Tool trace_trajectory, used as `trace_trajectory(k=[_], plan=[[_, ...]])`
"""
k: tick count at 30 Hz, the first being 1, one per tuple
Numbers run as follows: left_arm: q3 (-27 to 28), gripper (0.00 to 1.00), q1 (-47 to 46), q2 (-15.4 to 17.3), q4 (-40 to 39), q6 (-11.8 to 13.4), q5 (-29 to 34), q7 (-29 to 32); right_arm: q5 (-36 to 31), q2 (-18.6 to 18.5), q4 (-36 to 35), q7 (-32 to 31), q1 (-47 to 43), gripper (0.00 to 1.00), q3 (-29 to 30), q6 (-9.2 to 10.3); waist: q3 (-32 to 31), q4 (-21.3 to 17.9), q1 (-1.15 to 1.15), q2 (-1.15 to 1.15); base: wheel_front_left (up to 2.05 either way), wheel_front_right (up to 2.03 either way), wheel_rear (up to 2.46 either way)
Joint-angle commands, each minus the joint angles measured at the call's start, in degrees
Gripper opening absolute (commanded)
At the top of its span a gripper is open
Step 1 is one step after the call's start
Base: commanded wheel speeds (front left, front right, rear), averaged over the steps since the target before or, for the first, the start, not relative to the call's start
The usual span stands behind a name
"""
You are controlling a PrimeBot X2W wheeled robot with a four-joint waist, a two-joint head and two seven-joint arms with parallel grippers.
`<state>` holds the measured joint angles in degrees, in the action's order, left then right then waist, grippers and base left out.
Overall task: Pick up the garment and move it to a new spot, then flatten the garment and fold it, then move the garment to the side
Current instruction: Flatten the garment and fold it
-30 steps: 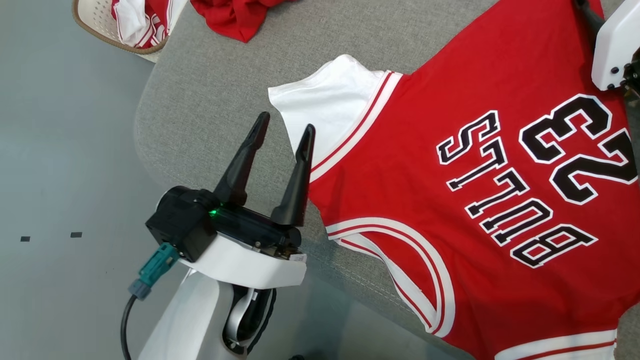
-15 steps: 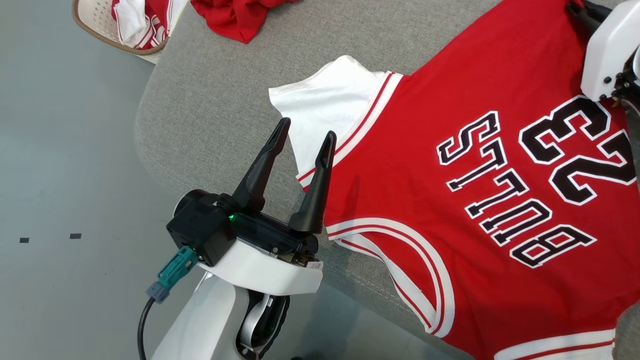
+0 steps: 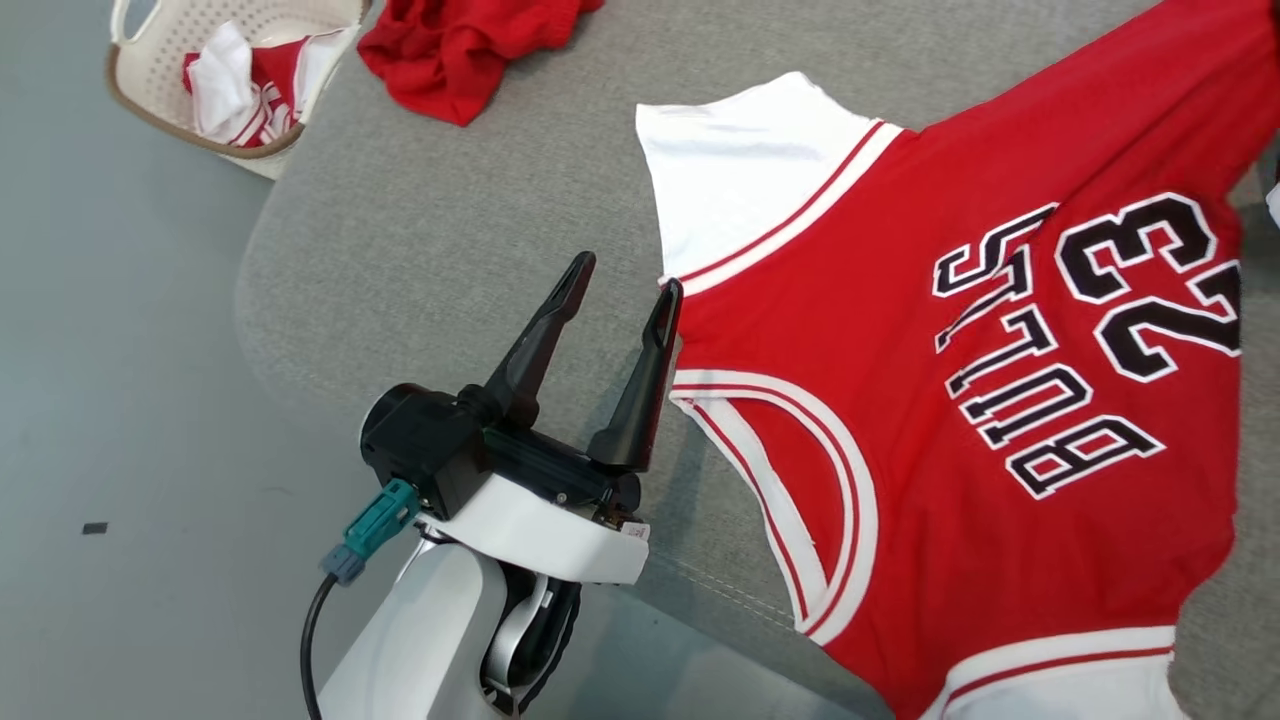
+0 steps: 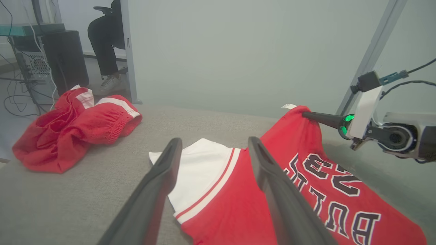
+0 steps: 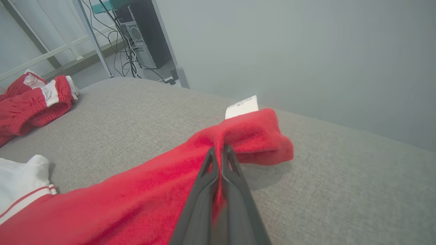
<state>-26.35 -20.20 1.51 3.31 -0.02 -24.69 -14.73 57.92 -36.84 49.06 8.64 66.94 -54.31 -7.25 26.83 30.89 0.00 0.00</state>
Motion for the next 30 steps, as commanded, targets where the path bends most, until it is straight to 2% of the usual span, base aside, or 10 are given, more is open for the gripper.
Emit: trace_trajectory(k=[1, 6, 14, 15, 16, 23, 26, 28, 29, 30], plan=[[2.3, 1.00, -1.9, 1.4, -0.9, -0.4, 0.5, -0.3, -0.2, -0.7, -0.8, 1.7, -2.7, 0.00, 0.5, -0.24, -1.1, -2.6, 0.00, 0.00, 0.00, 0.00, 0.00], [3.7, 1.00, -2.3, 1.4, 0.9, -1.4, 2.5, -0.3, -2.9, -0.1, -3.2, 5.5, -7.7, 0.00, 5.0, -0.24, -2.4, -8.0, 0.00, 0.00, 0.00, 0.00, 0.00], [6.1, 1.00, -2.0, 1.7, 2.7, -2.8, 5.3, -0.3, -10.9, 1.9, -14.7, 6.3, -24.7, 0.00, 20.7, -0.24, -4.5, -15.6, 0.00, 0.00, 0.00, 0.00, 0.00], [6.1, 1.00, -2.0, 1.7, 2.7, -2.8, 5.3, -0.3, -10.9, 1.9, -14.7, 6.3, -24.7, 0.00, 20.7, -0.24, -4.5, -15.6, 0.00, 0.00, 0.00, 0.00, 0.00], [6.7, 1.00, -1.8, 2.1, 2.8, -2.9, 5.7, -0.3, -13.8, 3.6, -18.5, 5.8, -30.3, 0.00, 25.1, -0.24, -4.8, -17.2, 0.00, 0.00, 0.00, 0.00, 0.00], [8.1, 1.00, -0.7, 3.4, 3.1, -3.0, 6.3, -0.3, -27.8, 13.6, -36.9, -6.3, -49.1, 0.00, 41.3, -0.24, -5.8, -21.4, 0.00, 0.00, 0.00, 0.00, 0.00], [8.4, 1.00, -0.5, 4.0, 3.3, -2.9, 6.3, -0.3, -33.4, 18.4, -43.4, -11.4, -52.6, 0.00, 44.3, -0.24, -5.9, -22.8, 0.00, 0.00, 0.00, 0.00, 0.00], [8.5, 1.00, -0.4, 4.3, 3.6, -2.9, 6.1, -0.2, -36.0, 20.7, -45.1, -13.9, -53.3, 0.00, 44.9, -0.24, -6.1, -23.3, 0.00, 0.00, 0.00, 0.00, 0.00], [8.5, 1.00, -0.5, 4.5, 3.8, -2.9, 6.1, -0.2, -37.0, 21.6, -45.2, -14.9, -53.4, 0.05, 45.1, -0.24, -6.2, -23.5, 0.00, 0.00, 0.00, 0.00, 0.00], [8.4, 1.00, -0.5, 4.5, 3.9, -2.9, 6.1, -0.1, -38.0, 22.2, -45.3, -15.3, -53.3, 0.45, 45.3, -0.24, -6.4, -23.6, 0.00, 0.00, 0.00, 0.00, 0.00]])
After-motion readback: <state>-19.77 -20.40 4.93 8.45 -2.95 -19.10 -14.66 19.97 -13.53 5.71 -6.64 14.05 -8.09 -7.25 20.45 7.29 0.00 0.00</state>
